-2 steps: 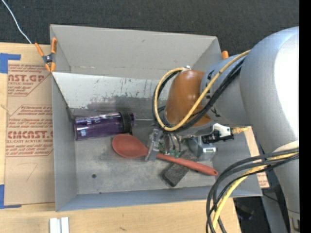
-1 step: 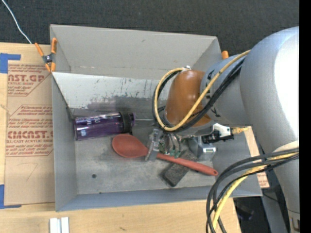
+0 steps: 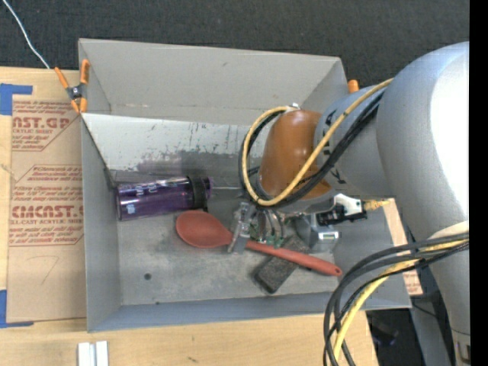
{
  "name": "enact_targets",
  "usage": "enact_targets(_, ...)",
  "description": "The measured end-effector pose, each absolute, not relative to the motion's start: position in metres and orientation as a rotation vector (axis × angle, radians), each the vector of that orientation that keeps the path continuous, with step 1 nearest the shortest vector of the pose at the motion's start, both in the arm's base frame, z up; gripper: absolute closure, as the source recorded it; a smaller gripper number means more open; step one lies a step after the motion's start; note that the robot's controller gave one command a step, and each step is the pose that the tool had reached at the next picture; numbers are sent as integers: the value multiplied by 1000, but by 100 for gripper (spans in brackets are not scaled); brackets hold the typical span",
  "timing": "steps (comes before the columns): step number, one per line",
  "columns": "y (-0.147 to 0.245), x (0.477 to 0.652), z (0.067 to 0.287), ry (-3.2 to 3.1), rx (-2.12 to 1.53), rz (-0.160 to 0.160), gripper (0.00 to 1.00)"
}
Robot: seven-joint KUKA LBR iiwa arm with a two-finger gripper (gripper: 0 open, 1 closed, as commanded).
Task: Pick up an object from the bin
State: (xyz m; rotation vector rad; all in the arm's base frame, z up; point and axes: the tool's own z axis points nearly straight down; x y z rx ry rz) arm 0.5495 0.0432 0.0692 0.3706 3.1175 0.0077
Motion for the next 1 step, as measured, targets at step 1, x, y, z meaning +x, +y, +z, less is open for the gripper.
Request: enact_targets(1, 43, 550, 69, 3117, 371, 8, 100)
